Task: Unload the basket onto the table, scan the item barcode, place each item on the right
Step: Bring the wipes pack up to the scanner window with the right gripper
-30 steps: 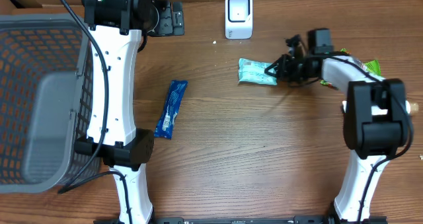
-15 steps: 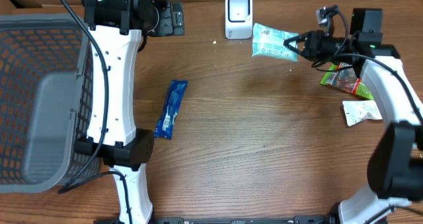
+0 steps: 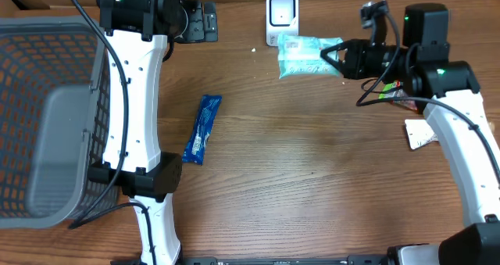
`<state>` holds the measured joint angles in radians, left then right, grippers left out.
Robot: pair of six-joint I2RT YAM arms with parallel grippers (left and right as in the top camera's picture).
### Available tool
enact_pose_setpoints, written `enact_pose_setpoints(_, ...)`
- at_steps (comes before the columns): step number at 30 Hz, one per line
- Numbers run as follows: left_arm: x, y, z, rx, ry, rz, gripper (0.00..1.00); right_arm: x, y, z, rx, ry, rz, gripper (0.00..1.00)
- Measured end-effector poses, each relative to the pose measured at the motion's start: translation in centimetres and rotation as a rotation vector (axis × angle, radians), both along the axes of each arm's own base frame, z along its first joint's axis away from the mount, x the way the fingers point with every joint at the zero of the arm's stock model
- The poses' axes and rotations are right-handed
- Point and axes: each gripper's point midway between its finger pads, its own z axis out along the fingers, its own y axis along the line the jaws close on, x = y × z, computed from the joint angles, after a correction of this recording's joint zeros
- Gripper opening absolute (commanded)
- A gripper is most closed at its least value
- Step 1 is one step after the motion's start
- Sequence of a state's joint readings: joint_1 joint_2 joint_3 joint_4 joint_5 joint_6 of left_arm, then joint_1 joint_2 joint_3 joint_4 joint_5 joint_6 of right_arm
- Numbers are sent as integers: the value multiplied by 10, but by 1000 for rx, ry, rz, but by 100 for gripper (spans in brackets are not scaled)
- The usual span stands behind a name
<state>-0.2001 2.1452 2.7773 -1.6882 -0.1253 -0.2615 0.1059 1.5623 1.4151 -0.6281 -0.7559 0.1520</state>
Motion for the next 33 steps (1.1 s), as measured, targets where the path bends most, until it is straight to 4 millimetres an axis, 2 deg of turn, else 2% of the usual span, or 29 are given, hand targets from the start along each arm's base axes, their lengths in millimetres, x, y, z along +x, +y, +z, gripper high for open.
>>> enact_pose_setpoints(8, 0, 0, 0, 0, 0, 0, 100, -2, 25, -16, -146, -27, -22, 4)
enact_pose_setpoints(13, 0, 0, 0, 0, 0, 0, 100, 10, 43, -24, -333, -135, -128, 4)
enact_pose_setpoints(18, 0, 0, 0, 0, 0, 0, 100, 44, 55, -30, -561, -335, -272, 4)
enact_pose_setpoints(25, 0, 0, 0, 0, 0, 0, 100, 116, 48, -42, -994, -724, -318, 4)
enact_pose_setpoints(26, 0, 0, 0, 0, -1, 0, 100, 117, 48, -42, -1001, -732, -320, 4)
enact_pose_setpoints(27, 0, 0, 0, 0, 0, 0, 100, 126, 46, -45, -1086, -787, -304, 4)
enact_pose_setpoints(30, 0, 0, 0, 0, 0, 0, 100, 147, 47, -38, -1194, -943, -317, 4)
enact_pose_setpoints(33, 0, 0, 0, 0, 0, 0, 100, 159, 42, -40, -1311, -1029, -268, 4)
